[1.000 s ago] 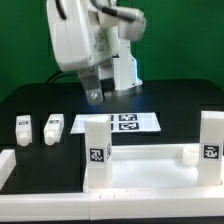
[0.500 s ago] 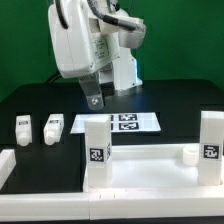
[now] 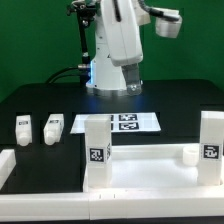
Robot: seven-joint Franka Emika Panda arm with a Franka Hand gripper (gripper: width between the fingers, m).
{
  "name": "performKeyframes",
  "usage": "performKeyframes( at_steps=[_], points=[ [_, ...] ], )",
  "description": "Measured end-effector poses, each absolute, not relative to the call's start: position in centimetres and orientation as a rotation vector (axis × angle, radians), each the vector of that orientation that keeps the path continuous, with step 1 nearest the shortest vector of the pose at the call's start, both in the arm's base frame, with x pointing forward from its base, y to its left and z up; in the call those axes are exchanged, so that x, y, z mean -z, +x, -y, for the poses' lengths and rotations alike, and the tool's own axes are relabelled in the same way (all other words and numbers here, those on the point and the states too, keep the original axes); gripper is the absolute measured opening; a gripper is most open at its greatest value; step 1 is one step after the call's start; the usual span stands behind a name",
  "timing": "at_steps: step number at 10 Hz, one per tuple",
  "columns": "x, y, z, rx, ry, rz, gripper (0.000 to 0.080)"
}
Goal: Assemble desk
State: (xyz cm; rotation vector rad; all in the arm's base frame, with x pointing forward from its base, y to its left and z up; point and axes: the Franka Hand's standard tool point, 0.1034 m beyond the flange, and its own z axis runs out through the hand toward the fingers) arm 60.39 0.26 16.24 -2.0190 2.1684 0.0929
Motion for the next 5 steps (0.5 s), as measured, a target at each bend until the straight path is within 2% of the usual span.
performKeyframes(
  at_steps=[4,5],
  points=[
    [-16.0,60.3,-0.3,-0.095,-2.027,-2.166,0.0648],
    [-14.8,59.4,-0.1,-0.077,-2.038,-2.163,0.0648]
  ],
)
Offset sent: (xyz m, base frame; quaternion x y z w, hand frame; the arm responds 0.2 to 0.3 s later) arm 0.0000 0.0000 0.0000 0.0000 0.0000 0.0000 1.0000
